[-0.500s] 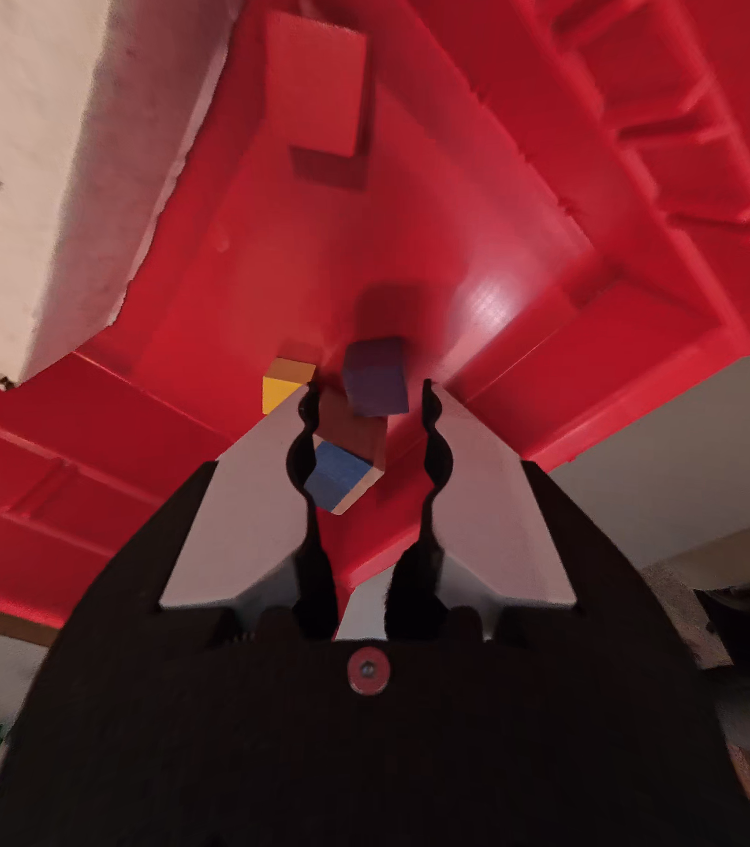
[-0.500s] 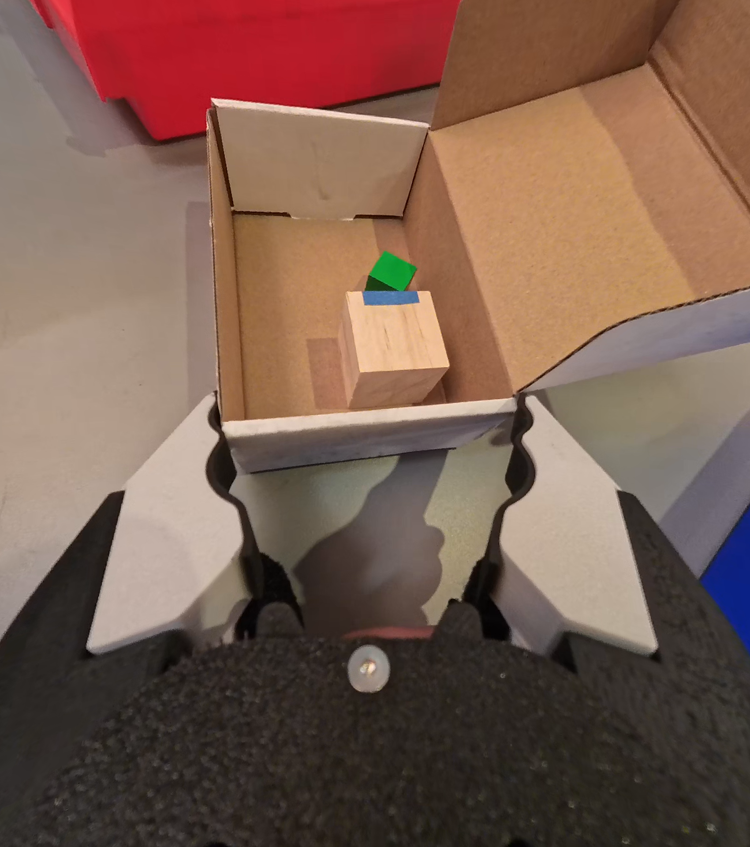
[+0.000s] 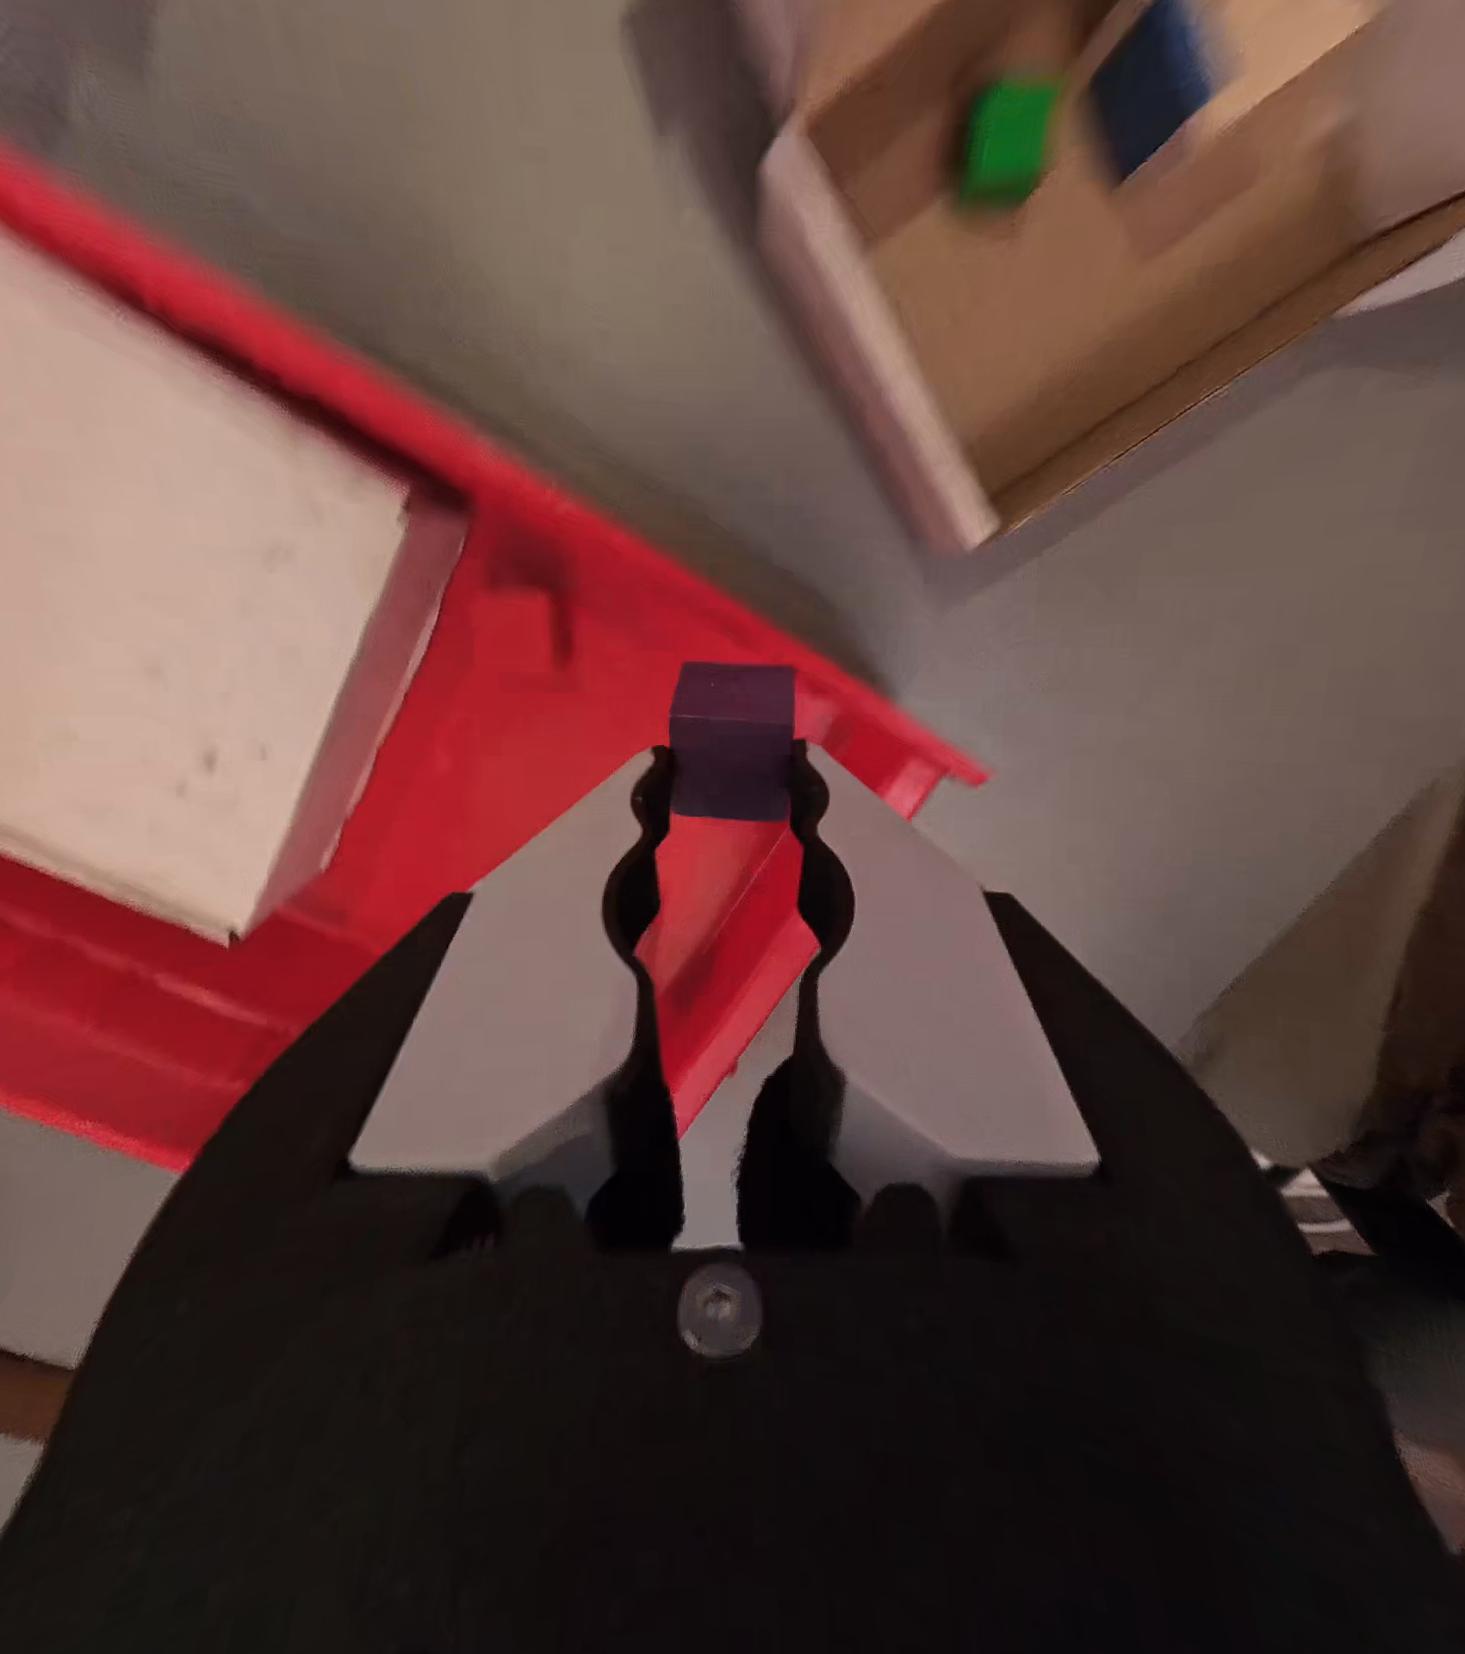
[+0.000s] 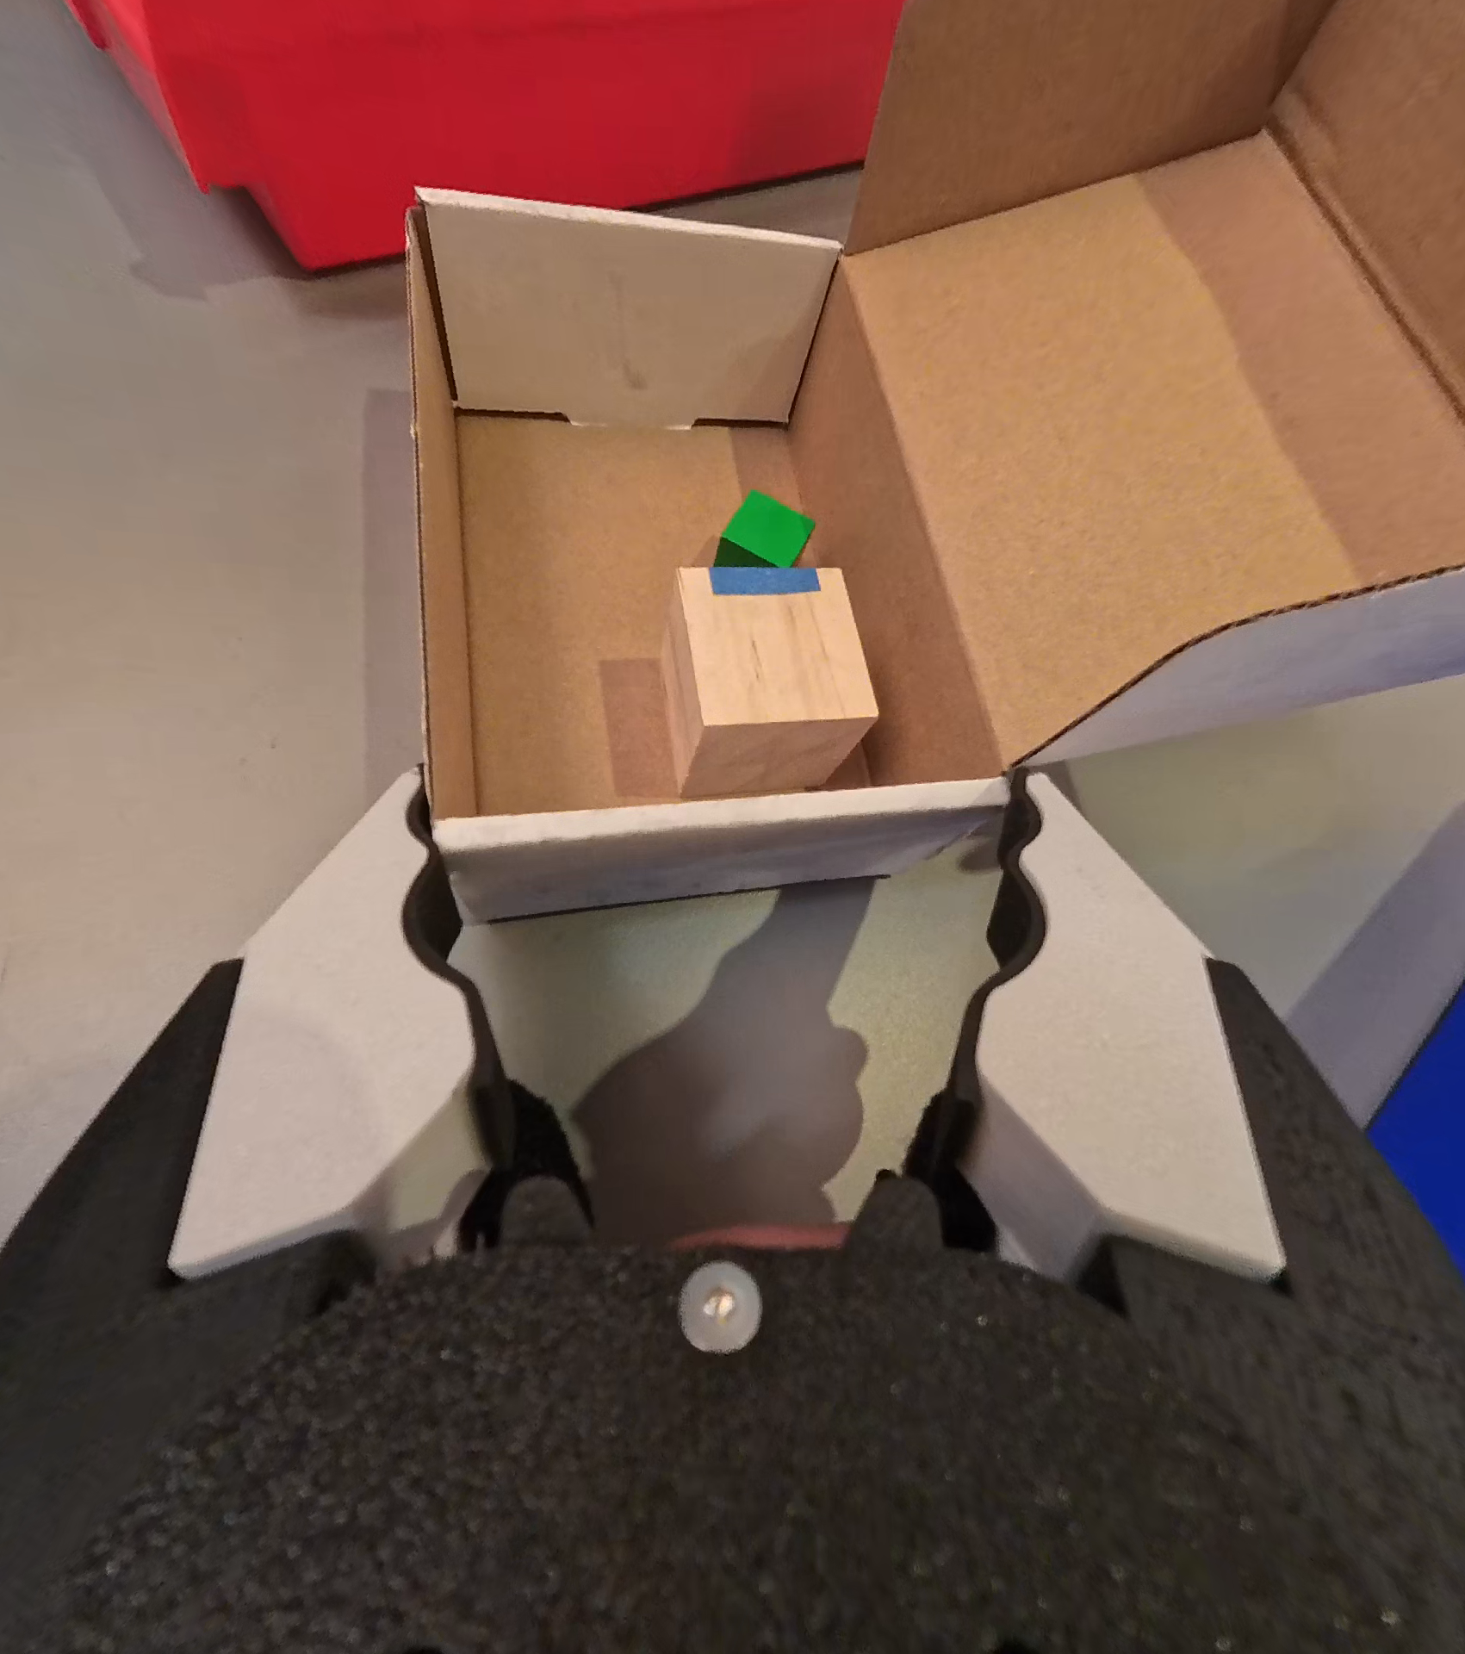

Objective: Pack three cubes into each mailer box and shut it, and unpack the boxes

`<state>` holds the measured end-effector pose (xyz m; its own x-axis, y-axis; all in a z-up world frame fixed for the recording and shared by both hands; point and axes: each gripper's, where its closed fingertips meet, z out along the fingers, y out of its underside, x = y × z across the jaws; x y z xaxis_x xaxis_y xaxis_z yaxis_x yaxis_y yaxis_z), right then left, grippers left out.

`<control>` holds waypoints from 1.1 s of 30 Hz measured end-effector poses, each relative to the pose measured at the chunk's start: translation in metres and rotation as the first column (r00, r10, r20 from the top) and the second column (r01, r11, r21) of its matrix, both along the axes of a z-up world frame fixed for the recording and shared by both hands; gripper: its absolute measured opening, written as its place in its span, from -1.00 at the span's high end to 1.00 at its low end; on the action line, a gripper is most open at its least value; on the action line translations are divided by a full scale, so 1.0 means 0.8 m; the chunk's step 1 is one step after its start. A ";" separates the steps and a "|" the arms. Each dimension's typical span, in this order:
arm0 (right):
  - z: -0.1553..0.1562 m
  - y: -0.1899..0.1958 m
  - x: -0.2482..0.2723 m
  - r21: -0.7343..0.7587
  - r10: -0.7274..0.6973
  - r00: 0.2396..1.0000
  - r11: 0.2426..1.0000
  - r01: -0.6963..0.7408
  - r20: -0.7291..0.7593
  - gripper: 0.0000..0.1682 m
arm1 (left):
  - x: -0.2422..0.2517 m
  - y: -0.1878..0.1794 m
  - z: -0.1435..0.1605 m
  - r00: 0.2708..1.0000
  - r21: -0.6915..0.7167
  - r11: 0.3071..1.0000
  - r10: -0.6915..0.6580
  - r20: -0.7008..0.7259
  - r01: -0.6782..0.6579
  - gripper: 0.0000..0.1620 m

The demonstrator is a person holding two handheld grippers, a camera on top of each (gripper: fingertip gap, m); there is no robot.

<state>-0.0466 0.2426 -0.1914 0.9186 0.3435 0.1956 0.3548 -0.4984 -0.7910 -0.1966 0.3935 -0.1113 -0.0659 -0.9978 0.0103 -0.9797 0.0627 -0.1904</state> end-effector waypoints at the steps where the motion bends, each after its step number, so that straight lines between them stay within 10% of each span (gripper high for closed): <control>1: 0.000 0.000 0.000 0.001 0.000 1.000 1.000 0.000 -0.001 -0.44 | 0.016 -0.018 0.011 0.998 -0.005 0.999 -0.040 0.041 0.040 0.71; 9: 0.000 0.000 0.000 0.001 -0.002 1.000 1.000 0.002 0.005 -0.44 | 0.091 -0.109 -0.003 0.969 -0.004 0.973 -0.230 0.089 0.231 0.71; 19: 0.000 0.000 0.000 -0.001 0.003 1.000 1.000 -0.003 0.010 -0.44 | 0.124 -0.109 -0.099 0.951 0.043 0.967 -0.237 -0.198 0.250 0.71; 33: -0.001 -0.001 0.000 0.007 0.009 1.000 1.000 -0.009 0.023 -0.45 | 0.138 -0.118 -0.132 0.961 0.042 0.975 -0.206 -0.184 0.217 0.69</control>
<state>-0.0466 0.2420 -0.1925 0.9106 0.3501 0.2194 0.3775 -0.4893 -0.7861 -0.0866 0.2994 -0.2168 -0.2781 -0.9603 -0.0192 -0.9605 0.2783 -0.0037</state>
